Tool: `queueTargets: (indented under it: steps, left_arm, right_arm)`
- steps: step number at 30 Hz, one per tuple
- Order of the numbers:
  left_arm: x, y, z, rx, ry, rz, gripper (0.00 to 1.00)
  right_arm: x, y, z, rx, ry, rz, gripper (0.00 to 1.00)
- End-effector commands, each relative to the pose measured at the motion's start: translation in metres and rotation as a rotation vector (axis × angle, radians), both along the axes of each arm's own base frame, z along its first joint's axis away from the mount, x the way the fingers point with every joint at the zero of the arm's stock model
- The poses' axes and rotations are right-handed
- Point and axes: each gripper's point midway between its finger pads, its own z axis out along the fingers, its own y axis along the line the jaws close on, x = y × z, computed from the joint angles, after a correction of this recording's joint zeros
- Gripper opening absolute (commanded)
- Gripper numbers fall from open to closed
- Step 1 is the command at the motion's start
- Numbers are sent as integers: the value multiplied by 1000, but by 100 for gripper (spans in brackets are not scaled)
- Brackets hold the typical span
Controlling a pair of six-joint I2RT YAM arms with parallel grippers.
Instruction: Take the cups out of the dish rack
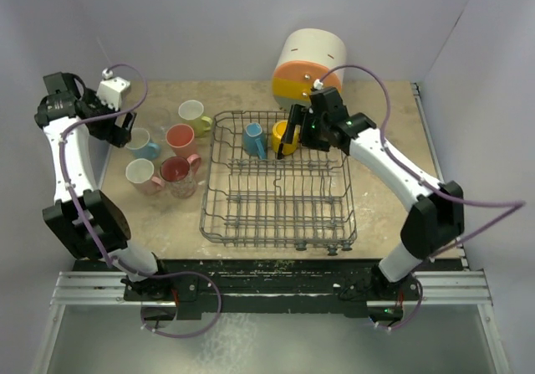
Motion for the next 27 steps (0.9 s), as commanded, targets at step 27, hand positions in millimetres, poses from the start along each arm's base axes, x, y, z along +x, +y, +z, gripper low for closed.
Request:
queueTargets:
  steps: [27]
  left_arm:
    - [-18, -38, 57, -36, -187, -50, 99]
  right_arm:
    - [88, 22, -122, -466, 34, -119, 54]
